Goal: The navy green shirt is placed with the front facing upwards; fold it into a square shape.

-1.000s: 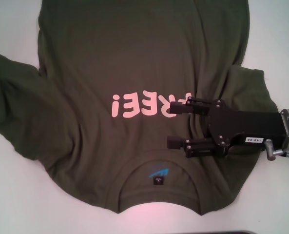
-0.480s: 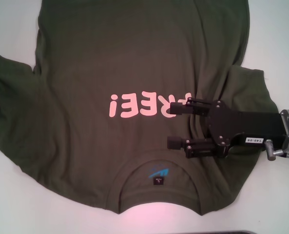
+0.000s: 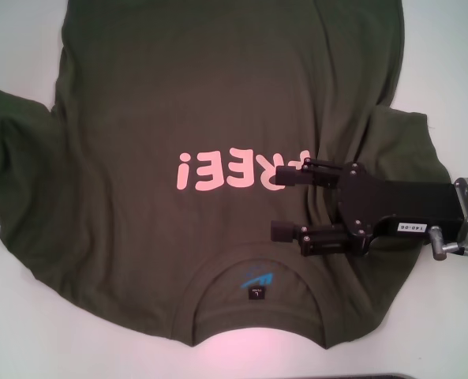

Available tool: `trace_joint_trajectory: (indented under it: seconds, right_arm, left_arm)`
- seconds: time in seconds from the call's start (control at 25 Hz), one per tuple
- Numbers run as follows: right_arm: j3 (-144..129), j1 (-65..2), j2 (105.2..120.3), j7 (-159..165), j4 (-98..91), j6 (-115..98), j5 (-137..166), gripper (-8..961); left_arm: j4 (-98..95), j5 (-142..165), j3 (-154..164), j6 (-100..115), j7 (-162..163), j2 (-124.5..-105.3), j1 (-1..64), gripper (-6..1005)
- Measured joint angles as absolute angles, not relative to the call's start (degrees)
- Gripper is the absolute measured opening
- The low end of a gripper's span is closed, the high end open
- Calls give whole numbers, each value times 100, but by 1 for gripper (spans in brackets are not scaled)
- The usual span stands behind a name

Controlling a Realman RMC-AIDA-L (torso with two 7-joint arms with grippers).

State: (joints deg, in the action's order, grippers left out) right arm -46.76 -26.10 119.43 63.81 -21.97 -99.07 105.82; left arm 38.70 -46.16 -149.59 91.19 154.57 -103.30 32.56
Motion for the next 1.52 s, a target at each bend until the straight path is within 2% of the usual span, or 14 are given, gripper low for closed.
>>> trace_joint_trajectory:
  seconds: [0.12,0.24,0.64,1.16,1.32,1.52]
  right_arm:
    - [-4675,-2613,11943,6380,-2197,-9901,10588,888]
    - [-4676,-2614,11943,6374,-2197,-9891,10597,888]
    - [-4675,-2579,11943,6373,-2198,-9878,10609,888]
    - [-4676,-2566,11951,6369,-2180,-9879,10608,888]
    - [-4675,-2524,11945,6369,-2184,-9879,10607,888]
    - [-4675,-2504,11943,6370,-2194,-9863,10598,888]
  left_arm:
    - [3872,-4653,-15101,9416,15479,-10343,3304,17]
    - [3878,-4805,-15157,9661,15495,-10442,3361,17]
    - [3922,-4927,-15108,9462,15487,-11020,3636,17]
    - [3843,-4918,-14707,8797,15488,-11578,3948,18]
    - [3801,-4917,-14416,8508,15418,-11638,3914,18]
    - [3845,-4942,-14392,8527,15379,-11640,3881,187]
